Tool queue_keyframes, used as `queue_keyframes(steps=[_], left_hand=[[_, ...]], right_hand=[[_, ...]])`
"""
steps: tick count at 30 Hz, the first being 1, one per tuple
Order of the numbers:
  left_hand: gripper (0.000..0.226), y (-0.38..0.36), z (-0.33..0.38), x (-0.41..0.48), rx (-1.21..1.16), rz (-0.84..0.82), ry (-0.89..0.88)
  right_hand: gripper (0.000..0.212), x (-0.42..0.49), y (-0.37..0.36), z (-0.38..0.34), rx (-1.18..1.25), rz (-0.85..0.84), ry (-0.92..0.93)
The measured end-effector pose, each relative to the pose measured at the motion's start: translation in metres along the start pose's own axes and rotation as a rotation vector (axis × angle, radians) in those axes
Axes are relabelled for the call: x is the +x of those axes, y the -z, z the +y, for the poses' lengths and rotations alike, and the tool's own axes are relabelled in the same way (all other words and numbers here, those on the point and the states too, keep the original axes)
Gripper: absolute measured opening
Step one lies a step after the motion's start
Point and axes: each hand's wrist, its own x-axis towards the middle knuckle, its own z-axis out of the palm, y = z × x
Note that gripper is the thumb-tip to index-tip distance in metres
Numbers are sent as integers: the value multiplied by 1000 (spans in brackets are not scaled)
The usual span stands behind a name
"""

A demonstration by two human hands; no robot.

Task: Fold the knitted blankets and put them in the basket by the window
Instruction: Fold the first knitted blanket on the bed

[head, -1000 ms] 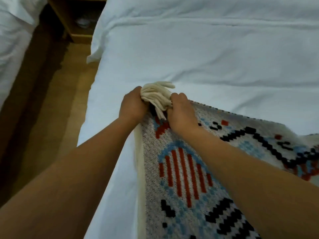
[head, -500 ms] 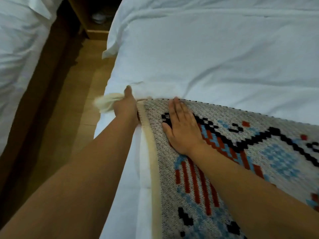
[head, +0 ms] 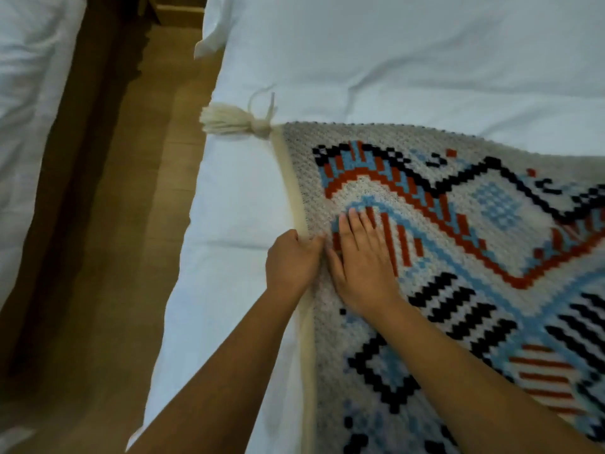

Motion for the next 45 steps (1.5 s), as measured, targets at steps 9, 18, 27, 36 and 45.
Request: queue_keyframes(steps=[9, 18, 27, 36, 45], left_hand=[[30, 36, -65, -33, 185, 130, -132], [35, 10, -96, -146, 65, -23, -27], [28, 36, -162, -161, 114, 174, 25], [36, -10, -158, -261, 10, -13, 58], [41, 22, -210, -265, 184, 96, 136]], right_hand=[[67, -128, -31, 1, -187, -107, -63], [83, -159, -32, -16, -143, -131, -102], [82, -220, -44, -24, -147, -210, -47], [78, -258, -53, -19, -142, -224, -89], [81, -326, -53, -11, -181, -323, 33]])
